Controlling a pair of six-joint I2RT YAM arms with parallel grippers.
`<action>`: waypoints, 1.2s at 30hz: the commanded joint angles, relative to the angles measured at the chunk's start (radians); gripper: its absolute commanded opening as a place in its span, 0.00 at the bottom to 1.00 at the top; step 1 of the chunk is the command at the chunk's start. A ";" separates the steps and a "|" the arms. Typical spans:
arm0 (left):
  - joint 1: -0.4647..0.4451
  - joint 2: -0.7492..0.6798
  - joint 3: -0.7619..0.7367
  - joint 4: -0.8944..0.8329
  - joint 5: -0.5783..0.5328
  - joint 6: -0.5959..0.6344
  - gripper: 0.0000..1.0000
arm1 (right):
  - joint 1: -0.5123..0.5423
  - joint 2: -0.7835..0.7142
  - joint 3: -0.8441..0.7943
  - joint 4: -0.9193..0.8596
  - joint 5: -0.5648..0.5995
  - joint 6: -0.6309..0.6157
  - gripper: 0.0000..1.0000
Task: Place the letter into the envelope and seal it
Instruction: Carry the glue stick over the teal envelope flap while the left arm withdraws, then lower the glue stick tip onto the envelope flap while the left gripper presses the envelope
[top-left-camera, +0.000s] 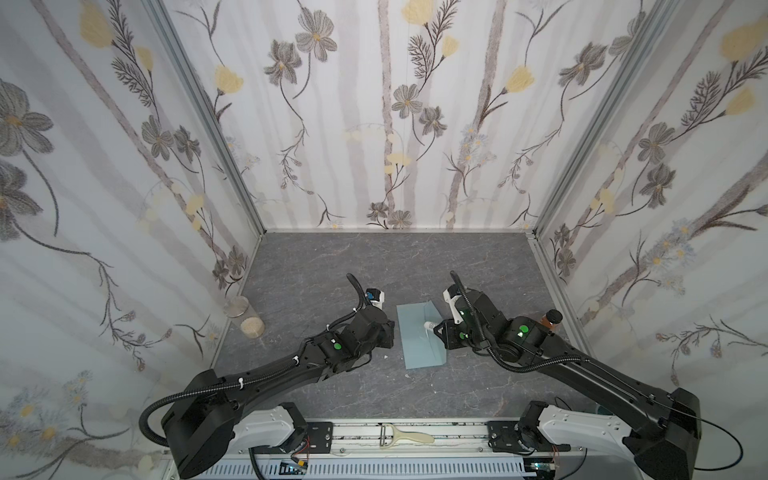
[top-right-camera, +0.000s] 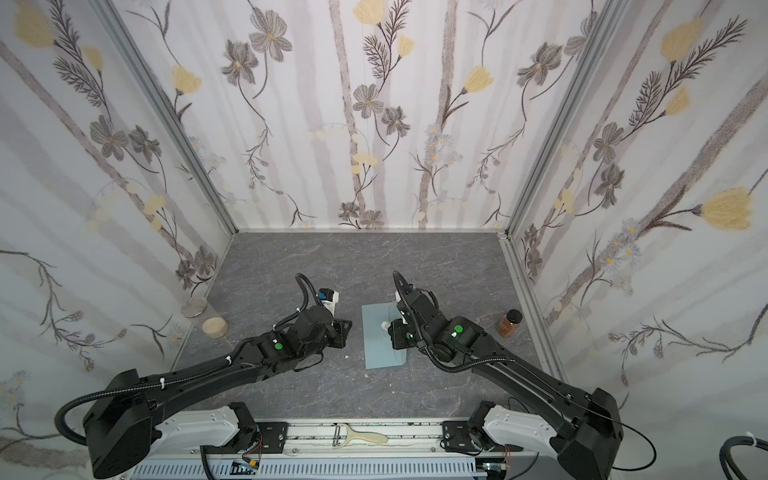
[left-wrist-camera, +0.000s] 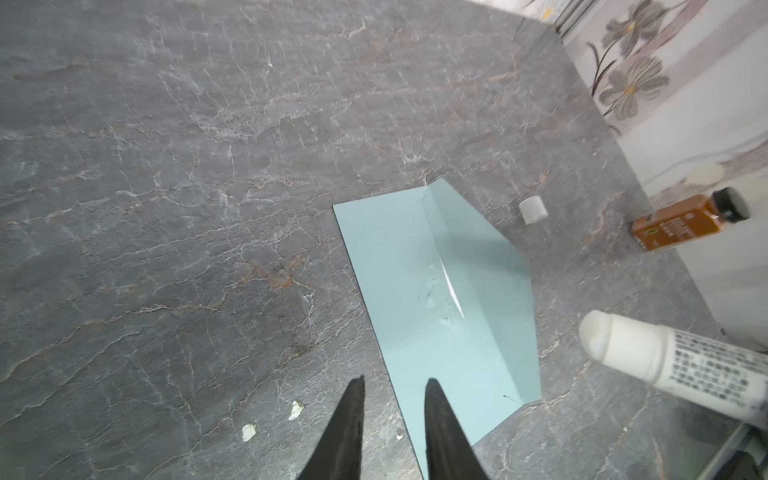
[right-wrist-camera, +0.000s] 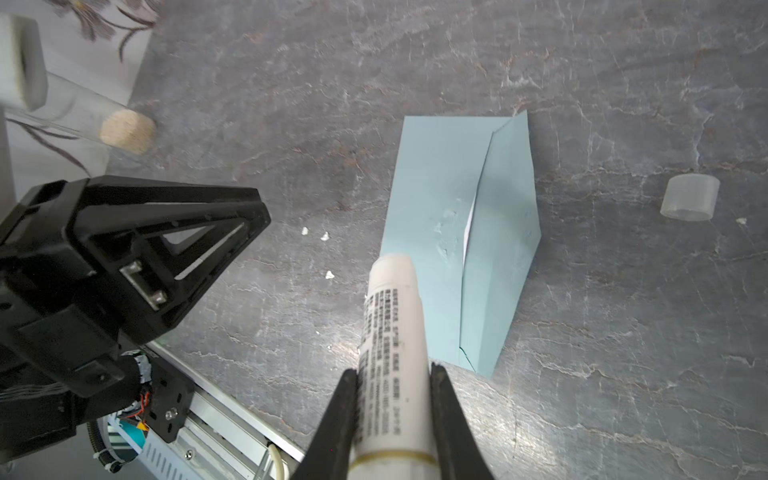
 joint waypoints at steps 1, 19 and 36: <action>-0.001 0.068 -0.003 0.075 0.014 0.040 0.25 | -0.043 0.064 0.019 -0.023 -0.058 -0.037 0.00; 0.134 0.457 0.112 0.381 0.314 -0.010 0.23 | -0.112 0.445 0.253 -0.132 -0.091 -0.187 0.00; 0.153 0.579 0.130 0.425 0.346 -0.021 0.21 | -0.106 0.570 0.320 -0.159 -0.016 -0.206 0.00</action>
